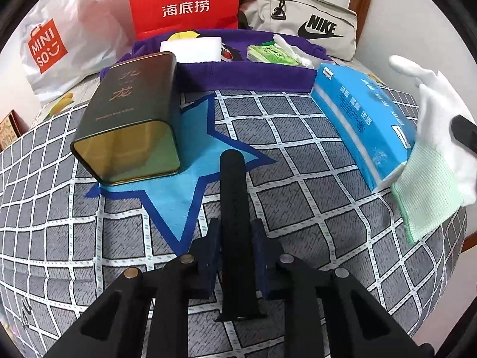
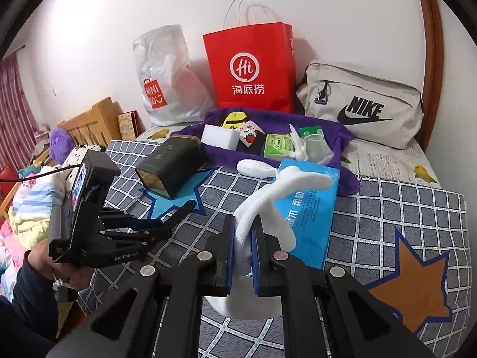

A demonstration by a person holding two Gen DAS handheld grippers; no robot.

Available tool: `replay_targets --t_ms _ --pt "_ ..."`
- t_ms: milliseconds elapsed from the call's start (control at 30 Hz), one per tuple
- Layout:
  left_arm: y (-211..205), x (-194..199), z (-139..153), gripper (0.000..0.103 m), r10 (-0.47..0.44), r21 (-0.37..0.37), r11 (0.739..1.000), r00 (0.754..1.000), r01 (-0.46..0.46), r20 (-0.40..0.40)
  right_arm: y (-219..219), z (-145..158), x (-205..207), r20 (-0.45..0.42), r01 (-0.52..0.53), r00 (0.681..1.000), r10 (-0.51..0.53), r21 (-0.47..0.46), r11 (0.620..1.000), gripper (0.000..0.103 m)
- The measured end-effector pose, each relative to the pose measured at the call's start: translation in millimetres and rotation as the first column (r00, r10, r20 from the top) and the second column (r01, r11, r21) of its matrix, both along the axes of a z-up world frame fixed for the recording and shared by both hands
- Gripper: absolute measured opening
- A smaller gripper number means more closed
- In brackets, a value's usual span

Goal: Organize soft objects
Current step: 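Lift the white gloves with the right gripper while the left grasps the black strap again, then carry the gloves and the black strap over the purple towel with both grippers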

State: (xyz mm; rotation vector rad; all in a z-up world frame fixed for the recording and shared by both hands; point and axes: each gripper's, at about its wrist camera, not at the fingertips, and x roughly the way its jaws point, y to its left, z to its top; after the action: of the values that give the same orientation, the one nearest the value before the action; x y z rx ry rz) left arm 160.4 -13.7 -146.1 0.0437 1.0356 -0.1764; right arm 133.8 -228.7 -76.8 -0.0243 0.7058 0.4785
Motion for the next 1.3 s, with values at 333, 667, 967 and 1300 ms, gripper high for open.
replay_targets --t_ms 333,667,967,1300 --pt "-5.6 6.2 -2.9 0.024 -0.013 0.021 1.000 1.000 0.012 0.007 -2.0 -5.7 4.4 -0.025 -0.008 1.000 0.009 0.022 1.000 0.010" --pt "-6.5 4.5 -1.2 0.023 -0.007 0.041 0.999 1.000 0.007 -0.011 -7.4 -7.9 5.2 -0.036 -0.002 0.999 0.004 0.040 0.999 0.010" --pt "-2.1 4.6 6.5 0.020 0.012 -0.010 1.000 1.000 -0.013 -0.025 -4.5 -7.1 7.4 -0.051 -0.002 0.999 0.003 0.017 1.000 0.010" --pt "-1.2 -4.6 34.0 0.020 0.002 -0.054 0.999 1.000 -0.001 0.017 -0.3 -3.2 8.7 -0.066 -0.009 0.998 0.009 0.006 1.000 0.010"
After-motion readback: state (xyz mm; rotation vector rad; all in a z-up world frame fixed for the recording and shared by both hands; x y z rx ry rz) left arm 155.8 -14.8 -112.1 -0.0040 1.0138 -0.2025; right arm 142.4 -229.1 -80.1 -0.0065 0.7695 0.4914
